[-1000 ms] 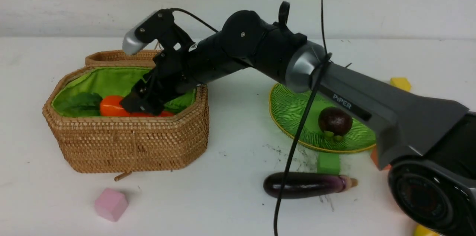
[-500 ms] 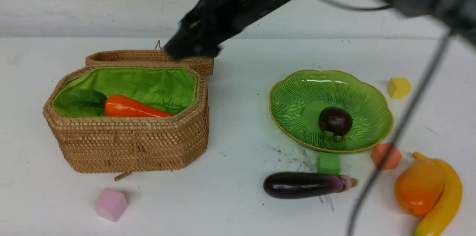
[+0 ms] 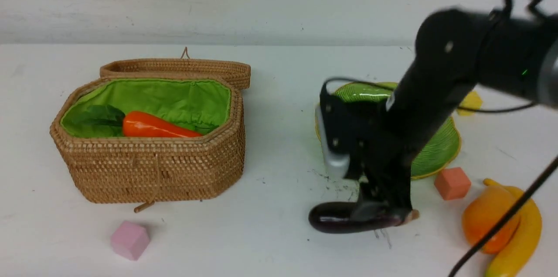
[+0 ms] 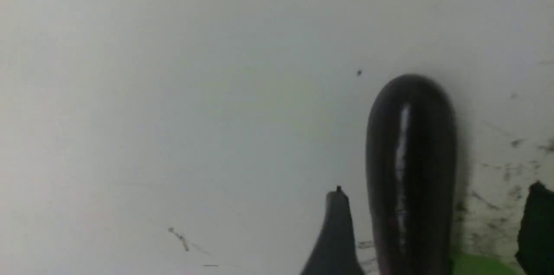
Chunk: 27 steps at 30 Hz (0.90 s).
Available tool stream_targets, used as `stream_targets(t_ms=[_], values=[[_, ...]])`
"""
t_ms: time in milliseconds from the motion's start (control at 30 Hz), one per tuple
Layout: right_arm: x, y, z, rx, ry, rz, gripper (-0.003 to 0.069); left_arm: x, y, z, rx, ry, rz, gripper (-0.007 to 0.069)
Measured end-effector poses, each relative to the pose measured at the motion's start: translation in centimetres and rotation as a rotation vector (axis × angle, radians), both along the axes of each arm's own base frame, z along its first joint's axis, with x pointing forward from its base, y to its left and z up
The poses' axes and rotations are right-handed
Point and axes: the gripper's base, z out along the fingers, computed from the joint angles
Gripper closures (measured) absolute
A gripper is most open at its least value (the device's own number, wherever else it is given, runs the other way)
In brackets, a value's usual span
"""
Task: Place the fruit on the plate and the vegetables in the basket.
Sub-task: Grab an eggplant with your right arm and place it in the basket on the left.
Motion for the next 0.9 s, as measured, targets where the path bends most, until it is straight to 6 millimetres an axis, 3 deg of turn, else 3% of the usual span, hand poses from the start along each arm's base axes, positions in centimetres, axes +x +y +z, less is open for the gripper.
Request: stream_targets(t_ms=[333,433,467,533,733,833,900], values=[[2.3,0.8,-6.6,-0.062,0.044,-0.019,0.0119,0.0,0.0,0.0,0.000,0.000,0.000,0.0514],[2.7,0.9,-8.4,-0.083,0.064,-0.014,0.0157,0.0,0.0,0.0,0.000,0.000,0.000,0.0512],[2.7,0.9,-8.4,-0.083,0.064,-0.014,0.0161,0.0,0.0,0.0,0.000,0.000,0.000,0.0512],[2.9,1.0,-8.3,-0.082,0.063,-0.013,0.0240,0.0,0.0,0.0,0.000,0.000,0.000,0.0511],[3.0,1.7,-7.3,-0.069,0.177,-0.023,0.0245,0.0,0.0,0.0,0.000,0.000,0.000,0.0511],[3.9,3.1,-3.8,0.046,0.196,-0.052,0.0245,0.0,0.0,0.0,0.000,0.000,0.000,0.0510],[4.4,4.3,-0.4,0.163,0.187,-0.063,0.0245,0.0,0.0,0.0,0.000,0.000,0.000,0.0508]])
